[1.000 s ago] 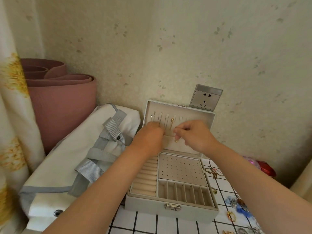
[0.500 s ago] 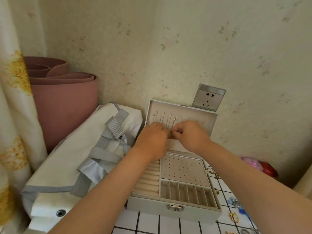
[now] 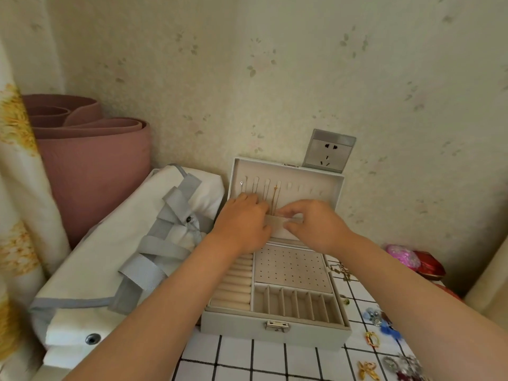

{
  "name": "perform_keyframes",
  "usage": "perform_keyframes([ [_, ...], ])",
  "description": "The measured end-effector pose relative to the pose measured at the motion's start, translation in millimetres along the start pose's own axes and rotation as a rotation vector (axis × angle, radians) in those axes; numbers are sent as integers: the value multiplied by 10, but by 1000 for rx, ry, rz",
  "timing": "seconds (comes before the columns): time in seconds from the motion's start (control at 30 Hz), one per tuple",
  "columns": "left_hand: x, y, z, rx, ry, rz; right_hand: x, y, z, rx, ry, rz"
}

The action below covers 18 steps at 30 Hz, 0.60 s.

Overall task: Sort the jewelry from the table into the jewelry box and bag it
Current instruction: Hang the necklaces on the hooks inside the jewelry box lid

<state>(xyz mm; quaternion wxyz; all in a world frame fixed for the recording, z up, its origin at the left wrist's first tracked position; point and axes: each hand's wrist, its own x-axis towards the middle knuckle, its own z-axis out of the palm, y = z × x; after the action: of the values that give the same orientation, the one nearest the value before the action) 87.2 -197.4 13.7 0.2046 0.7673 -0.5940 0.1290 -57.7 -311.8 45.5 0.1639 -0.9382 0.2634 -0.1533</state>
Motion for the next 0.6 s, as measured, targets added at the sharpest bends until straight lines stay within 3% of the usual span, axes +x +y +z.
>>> perform_keyframes([
  [0.23,-51,394,-27,-193,-29,3,-438,489,-391,84,80,166],
  [0.43,-52,977,229,-291,-89,68,-690,1046,-348,12,-54,261],
  [0.6,128,1266,439,-231,-150,149,-670,1298,-188,-68,-146,252],
])
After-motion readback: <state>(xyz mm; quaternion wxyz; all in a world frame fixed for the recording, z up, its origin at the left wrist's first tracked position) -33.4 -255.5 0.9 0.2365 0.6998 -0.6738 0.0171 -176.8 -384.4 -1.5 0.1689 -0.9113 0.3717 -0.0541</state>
